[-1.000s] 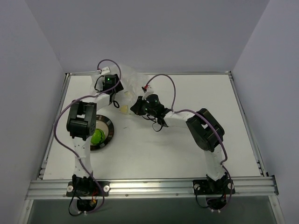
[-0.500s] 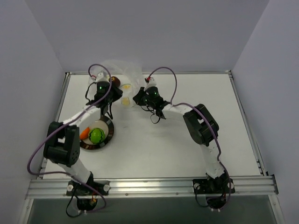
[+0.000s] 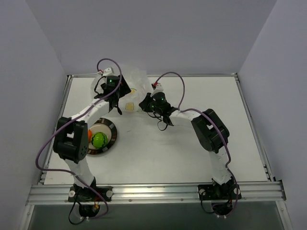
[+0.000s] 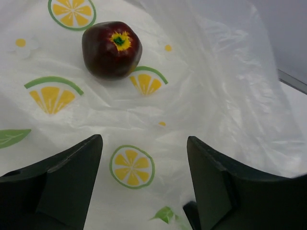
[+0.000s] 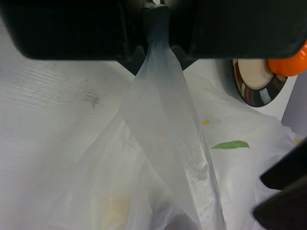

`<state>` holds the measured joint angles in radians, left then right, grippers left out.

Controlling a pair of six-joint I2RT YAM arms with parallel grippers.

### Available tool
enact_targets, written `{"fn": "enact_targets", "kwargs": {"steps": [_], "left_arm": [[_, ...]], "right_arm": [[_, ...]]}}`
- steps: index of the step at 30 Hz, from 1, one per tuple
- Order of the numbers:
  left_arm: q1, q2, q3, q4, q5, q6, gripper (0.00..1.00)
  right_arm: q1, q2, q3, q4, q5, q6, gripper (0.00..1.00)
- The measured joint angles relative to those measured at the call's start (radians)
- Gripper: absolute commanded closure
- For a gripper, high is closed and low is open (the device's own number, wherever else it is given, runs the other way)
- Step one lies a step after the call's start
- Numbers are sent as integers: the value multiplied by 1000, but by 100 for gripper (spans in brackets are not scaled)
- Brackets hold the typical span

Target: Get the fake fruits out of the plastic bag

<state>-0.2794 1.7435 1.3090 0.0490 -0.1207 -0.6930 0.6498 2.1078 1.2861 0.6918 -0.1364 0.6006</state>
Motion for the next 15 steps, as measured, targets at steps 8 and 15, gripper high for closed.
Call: {"fn": "enact_targets", "kwargs": {"steps": [8, 15], "left_arm": [[-9, 191, 105, -63, -142, 76, 10], [1, 293, 215, -68, -203, 167, 3]], "right_arm": [[6, -24, 0, 1, -4, -16, 100], [6, -24, 0, 0, -27, -25, 100]]}}
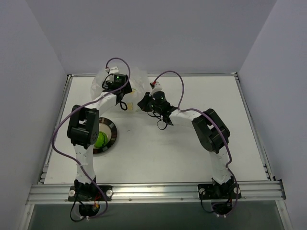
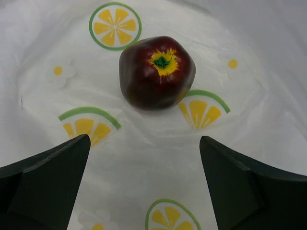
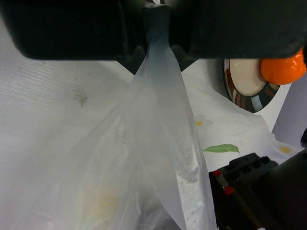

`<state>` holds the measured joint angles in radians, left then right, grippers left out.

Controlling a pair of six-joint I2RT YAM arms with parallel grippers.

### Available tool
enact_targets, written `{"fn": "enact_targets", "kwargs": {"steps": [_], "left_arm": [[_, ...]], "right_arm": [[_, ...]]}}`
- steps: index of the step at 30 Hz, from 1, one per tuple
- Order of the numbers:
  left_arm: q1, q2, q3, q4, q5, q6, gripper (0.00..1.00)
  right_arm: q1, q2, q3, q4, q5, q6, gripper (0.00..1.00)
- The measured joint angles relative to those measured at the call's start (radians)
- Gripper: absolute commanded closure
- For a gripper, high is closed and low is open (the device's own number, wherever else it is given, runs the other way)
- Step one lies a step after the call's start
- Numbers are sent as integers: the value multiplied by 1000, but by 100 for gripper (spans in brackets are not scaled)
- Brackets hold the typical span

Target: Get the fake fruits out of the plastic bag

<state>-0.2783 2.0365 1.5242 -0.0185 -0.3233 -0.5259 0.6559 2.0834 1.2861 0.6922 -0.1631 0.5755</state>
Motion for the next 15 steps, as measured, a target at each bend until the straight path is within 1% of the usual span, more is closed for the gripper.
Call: {"fn": "enact_targets", "kwargs": {"steps": [7, 15], "left_arm": [[17, 121, 136, 19, -5, 88, 2], [32, 251, 281, 16, -14, 155, 4]], "right_arm": [[0, 0, 7, 0, -26, -1, 100], [0, 0, 14, 1, -55, -1, 100]]}}
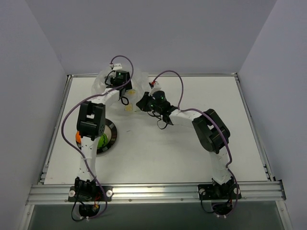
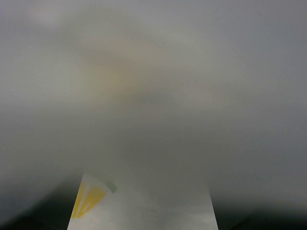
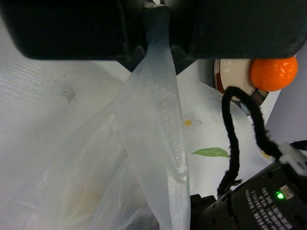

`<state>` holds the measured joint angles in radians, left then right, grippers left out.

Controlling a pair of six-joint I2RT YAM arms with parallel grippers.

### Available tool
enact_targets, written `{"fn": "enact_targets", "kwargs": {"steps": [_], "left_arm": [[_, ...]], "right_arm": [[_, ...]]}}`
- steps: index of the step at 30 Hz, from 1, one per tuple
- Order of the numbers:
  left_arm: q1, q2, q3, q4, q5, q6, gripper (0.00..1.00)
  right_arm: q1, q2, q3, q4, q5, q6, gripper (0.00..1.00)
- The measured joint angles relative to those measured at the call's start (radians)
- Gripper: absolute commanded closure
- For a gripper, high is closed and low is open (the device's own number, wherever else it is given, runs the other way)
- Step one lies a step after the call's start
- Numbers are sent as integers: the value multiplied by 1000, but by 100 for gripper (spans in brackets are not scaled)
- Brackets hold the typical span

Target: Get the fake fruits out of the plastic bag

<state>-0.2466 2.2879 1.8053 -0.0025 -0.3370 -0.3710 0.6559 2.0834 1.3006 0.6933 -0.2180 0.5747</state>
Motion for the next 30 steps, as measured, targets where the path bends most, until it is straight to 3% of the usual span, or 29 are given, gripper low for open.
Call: {"fn": "enact_targets", "kwargs": {"steps": [4, 5, 7, 12, 15, 19, 30], "left_arm": [[18, 54, 60, -5, 3, 5, 0], [23, 63, 68, -4, 5, 4, 8], [34, 73, 70, -5, 13, 2, 14], [47, 75, 58, 24, 42, -7, 50], [48, 49, 3, 63, 64, -11, 60], [42, -47, -134, 84, 123, -51, 67], [-91, -461, -452, 108, 282, -154, 71]], "right_arm": [[0, 0, 0, 4, -11, 0, 100], [0, 0, 0, 5, -13, 0, 100], [0, 0, 0, 6, -16, 0, 100], [0, 0, 5, 5, -19, 0, 100], [0, 0, 16, 6, -19, 0, 100], [0, 0, 20, 6, -14, 2, 100], [-7, 84, 178, -65, -3, -2, 100]]}}
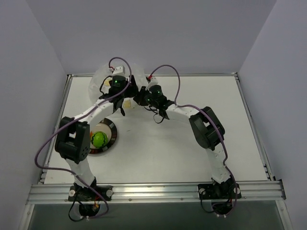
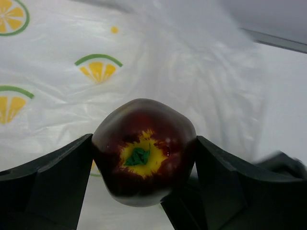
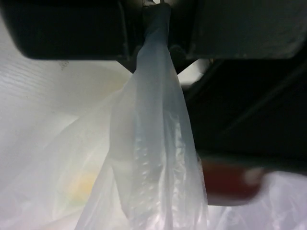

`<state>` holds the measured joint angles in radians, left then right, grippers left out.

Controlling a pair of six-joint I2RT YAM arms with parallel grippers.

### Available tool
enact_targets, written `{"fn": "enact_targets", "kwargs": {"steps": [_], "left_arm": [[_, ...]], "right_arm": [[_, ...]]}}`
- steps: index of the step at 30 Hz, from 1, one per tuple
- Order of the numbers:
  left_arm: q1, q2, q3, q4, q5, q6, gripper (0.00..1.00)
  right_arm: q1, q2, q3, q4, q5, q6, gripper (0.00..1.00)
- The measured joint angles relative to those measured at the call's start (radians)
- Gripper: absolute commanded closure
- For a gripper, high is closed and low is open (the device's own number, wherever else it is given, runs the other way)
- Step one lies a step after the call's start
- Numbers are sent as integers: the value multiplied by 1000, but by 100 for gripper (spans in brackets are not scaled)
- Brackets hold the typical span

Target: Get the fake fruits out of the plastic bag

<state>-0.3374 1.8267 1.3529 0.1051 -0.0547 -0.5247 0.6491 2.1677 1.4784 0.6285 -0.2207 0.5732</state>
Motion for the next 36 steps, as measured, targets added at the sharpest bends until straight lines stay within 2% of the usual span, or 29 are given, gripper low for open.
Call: {"fn": "enact_targets", "kwargs": {"steps": [10, 15, 17, 19, 23, 31, 36], "left_arm": [[-95, -472, -266, -70, 42, -19, 71], [-108, -805, -450, -192, -76, -31, 71], [-87, -933, -507, -253, -145, -44, 71], [-50, -996, -535, -308, -189, -59, 71], [12, -1000, -537, -362, -240, -76, 71], [26, -760, -557, -371, -253, -77, 71], [63, -703, -558, -372, -267, -77, 71]], "right_arm": [[-9, 8, -14, -19, 4, 10, 100], [-16, -20, -80, -23, 7, 14, 100], [-18, -42, -103, -27, 7, 16, 100], [-21, -68, -120, -27, 7, 15, 100], [-20, -134, -158, -26, 7, 14, 100], [-12, -188, -243, -23, 8, -3, 100], [-11, -201, -299, -22, 7, -16, 100]]}}
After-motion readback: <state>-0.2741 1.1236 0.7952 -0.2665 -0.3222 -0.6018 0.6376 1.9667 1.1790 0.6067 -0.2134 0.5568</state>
